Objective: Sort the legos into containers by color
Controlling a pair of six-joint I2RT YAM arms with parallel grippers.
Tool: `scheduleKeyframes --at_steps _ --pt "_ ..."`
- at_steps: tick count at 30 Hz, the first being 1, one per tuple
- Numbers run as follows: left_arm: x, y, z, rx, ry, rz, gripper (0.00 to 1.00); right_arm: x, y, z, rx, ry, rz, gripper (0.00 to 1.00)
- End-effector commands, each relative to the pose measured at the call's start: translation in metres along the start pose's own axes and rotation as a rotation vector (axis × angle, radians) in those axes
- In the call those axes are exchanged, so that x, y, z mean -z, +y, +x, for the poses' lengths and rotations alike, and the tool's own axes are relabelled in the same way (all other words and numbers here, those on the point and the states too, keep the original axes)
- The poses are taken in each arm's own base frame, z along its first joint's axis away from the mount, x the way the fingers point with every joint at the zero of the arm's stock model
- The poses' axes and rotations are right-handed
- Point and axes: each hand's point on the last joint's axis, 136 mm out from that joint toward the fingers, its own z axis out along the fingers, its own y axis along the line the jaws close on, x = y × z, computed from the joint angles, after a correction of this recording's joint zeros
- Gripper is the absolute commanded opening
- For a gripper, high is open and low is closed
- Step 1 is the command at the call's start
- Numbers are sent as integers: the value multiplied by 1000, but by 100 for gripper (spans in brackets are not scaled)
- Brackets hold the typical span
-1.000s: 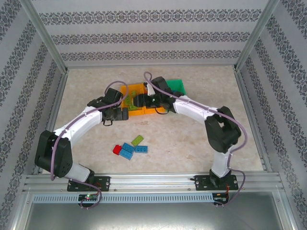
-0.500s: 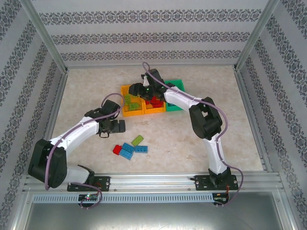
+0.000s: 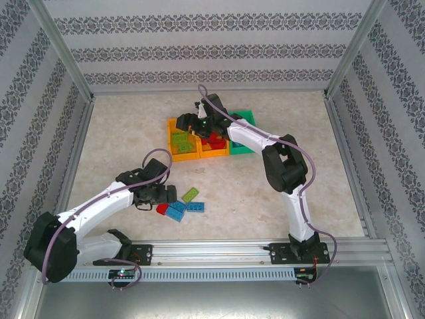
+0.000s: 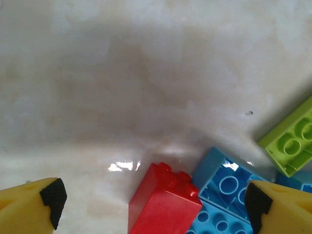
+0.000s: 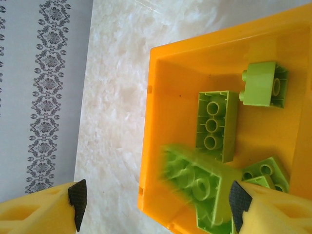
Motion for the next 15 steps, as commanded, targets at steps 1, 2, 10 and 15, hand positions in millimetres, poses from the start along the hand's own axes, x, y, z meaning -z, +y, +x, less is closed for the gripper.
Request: scheduleKeyframes --at_steps 1,2,10,15 --pt "-2 4 15 38 34 -21 95 4 5 -9 6 -8 -18 80" --pt "-3 3 16 43 33 -21 94 4 5 -9 5 -7 -21 81" --pt "-5 2 34 33 56 -27 83 18 15 -13 32 -32 -44 81" --pt "-7 3 42 17 62 -25 73 25 11 -16 27 -37 -44 81"
